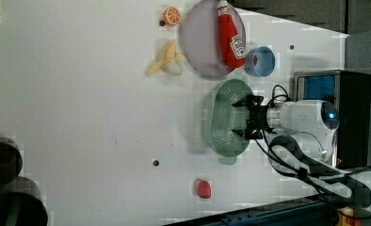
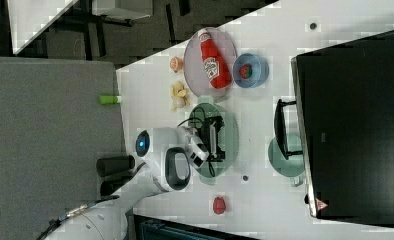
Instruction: Drag strainer left to right.
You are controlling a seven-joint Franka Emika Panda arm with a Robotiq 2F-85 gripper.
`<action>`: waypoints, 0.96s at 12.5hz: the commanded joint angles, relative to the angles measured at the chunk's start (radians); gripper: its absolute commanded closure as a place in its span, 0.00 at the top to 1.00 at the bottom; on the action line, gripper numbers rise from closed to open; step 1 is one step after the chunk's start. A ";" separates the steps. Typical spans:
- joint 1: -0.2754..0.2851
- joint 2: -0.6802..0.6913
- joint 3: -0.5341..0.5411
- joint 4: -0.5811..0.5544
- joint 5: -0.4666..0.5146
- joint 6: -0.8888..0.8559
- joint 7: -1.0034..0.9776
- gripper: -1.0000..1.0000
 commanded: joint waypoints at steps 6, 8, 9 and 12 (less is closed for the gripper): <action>-0.030 -0.028 -0.152 0.005 -0.011 0.011 -0.216 1.00; -0.036 -0.028 -0.166 0.006 -0.011 0.011 -0.220 1.00; -0.036 -0.028 -0.170 0.007 -0.011 0.011 -0.235 1.00; -0.036 -0.038 -0.155 0.020 -0.011 0.011 -0.317 1.00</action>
